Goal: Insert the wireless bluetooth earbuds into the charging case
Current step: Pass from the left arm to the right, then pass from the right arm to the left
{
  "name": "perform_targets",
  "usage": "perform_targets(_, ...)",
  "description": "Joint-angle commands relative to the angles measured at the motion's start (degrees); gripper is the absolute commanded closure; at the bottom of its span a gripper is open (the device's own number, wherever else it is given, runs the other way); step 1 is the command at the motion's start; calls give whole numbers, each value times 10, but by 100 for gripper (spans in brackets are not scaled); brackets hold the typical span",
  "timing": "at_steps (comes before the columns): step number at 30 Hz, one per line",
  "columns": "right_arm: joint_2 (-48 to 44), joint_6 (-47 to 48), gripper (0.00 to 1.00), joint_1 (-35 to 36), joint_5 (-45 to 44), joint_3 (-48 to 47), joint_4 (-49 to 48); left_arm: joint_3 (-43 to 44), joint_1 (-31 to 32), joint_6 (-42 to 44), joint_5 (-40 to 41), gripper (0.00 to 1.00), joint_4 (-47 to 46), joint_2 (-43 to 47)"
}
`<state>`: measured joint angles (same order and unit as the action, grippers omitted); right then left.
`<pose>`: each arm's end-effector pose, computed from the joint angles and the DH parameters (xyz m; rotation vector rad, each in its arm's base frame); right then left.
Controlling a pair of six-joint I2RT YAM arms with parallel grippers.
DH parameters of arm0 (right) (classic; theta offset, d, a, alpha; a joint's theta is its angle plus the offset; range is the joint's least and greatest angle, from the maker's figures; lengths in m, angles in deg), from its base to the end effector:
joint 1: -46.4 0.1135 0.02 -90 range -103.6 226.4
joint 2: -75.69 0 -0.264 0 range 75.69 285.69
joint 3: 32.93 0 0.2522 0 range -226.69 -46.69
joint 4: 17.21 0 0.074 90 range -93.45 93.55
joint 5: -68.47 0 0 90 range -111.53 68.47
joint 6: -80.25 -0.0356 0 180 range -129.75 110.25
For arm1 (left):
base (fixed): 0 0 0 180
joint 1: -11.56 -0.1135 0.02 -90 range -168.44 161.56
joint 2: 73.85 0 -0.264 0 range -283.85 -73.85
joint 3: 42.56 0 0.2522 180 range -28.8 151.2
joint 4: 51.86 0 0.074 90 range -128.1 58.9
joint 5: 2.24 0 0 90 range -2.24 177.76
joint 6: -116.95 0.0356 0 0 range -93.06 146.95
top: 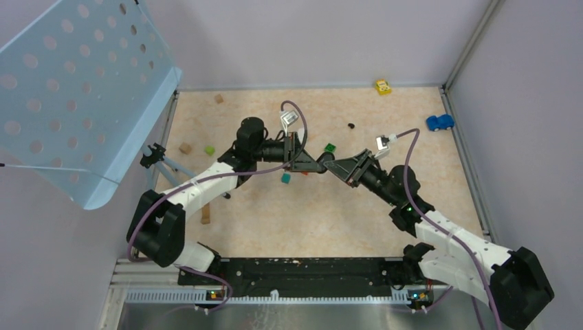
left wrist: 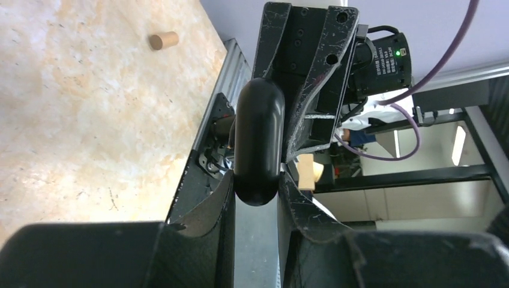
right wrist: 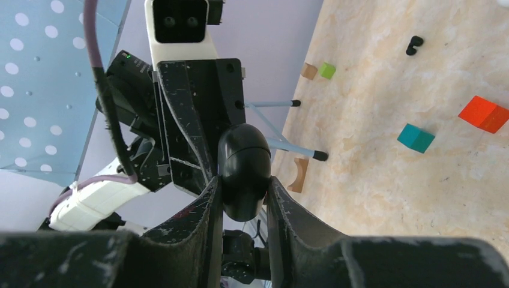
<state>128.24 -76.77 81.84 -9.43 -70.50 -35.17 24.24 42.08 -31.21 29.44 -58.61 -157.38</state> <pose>0.1682 0.1289 0.2636 0.2859 1.7232 1.5410 0.2629 -0.1902 0.2872 0.4171 2.0918 -1.9041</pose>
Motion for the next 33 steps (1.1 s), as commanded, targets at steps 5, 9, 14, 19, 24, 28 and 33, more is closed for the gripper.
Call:
perform_targets(5,0,32,100,-1,9,-24,9,21,-3,78,23,20,73,36)
perform_targets(9,2,40,100,-1,27,-26,5,20,-10,80,24,14,72,44)
perform_targets(14,9,45,100,-1,56,-23,-22,16,-12,57,6,26,50,35)
perform_targets(19,33,43,100,-1,92,-26,-60,0,-12,16,-1,41,-10,31)
perform_targets(24,56,39,100,-1,116,-32,-86,0,-12,6,-14,50,-27,28)
perform_targets(28,74,34,100,-2,133,-40,-107,-1,-12,4,-22,66,-30,29)
perform_targets(33,78,26,100,-5,133,-36,-127,-4,-13,-3,-21,83,-36,30)
